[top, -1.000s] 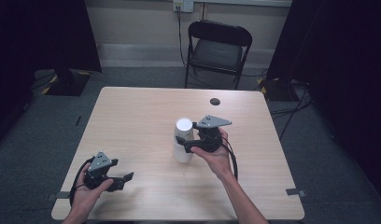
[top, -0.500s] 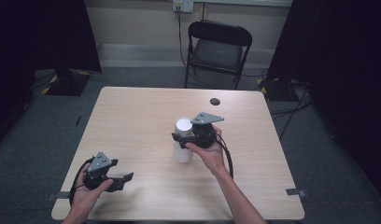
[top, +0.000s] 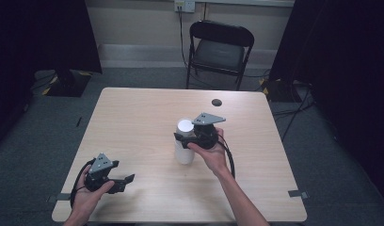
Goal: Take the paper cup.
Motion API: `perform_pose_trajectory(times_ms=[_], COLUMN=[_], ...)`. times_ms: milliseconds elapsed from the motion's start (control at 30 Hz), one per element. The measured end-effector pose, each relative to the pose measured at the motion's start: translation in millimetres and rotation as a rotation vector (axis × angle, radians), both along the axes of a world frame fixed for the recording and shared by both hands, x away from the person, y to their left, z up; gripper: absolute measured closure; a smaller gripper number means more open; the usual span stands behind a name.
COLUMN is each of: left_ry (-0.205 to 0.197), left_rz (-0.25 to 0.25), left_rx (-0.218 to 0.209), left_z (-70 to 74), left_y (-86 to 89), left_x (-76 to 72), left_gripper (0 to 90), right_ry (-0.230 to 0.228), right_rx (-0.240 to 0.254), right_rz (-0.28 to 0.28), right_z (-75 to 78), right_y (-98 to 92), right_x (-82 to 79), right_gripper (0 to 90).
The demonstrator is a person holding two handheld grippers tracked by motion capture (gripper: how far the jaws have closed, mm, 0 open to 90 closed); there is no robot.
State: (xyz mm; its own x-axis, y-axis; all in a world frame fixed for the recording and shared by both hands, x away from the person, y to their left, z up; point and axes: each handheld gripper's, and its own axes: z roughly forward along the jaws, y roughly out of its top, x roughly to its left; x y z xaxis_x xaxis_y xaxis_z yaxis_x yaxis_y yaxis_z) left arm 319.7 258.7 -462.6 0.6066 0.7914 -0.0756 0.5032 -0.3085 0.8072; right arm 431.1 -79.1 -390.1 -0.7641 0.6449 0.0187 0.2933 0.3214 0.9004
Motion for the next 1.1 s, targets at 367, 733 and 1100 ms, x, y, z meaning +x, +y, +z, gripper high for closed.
perform_pose_trajectory(times_ms=[367,733,1100], left_ry=[-0.018,-0.005,-0.002], left_rz=[-0.009,-0.011,0.019], left_rx=[0.004,-0.006,-0.001], left_z=[1.3,1.4,0.2], left_y=[-0.1,0.4,2.3], left_x=[-1.9,-1.9,-0.5], left_gripper=[17.4,17.6,17.6], right_ry=[-0.012,-0.018,-0.012], right_rx=[0.006,0.024,0.04], right_rz=[0.0,0.003,0.004], right_z=[2.9,9.5,15.9], right_y=[-0.4,-0.7,-1.5], right_x=[-0.7,0.5,1.0], right_gripper=[30.6,31.5,32.4])
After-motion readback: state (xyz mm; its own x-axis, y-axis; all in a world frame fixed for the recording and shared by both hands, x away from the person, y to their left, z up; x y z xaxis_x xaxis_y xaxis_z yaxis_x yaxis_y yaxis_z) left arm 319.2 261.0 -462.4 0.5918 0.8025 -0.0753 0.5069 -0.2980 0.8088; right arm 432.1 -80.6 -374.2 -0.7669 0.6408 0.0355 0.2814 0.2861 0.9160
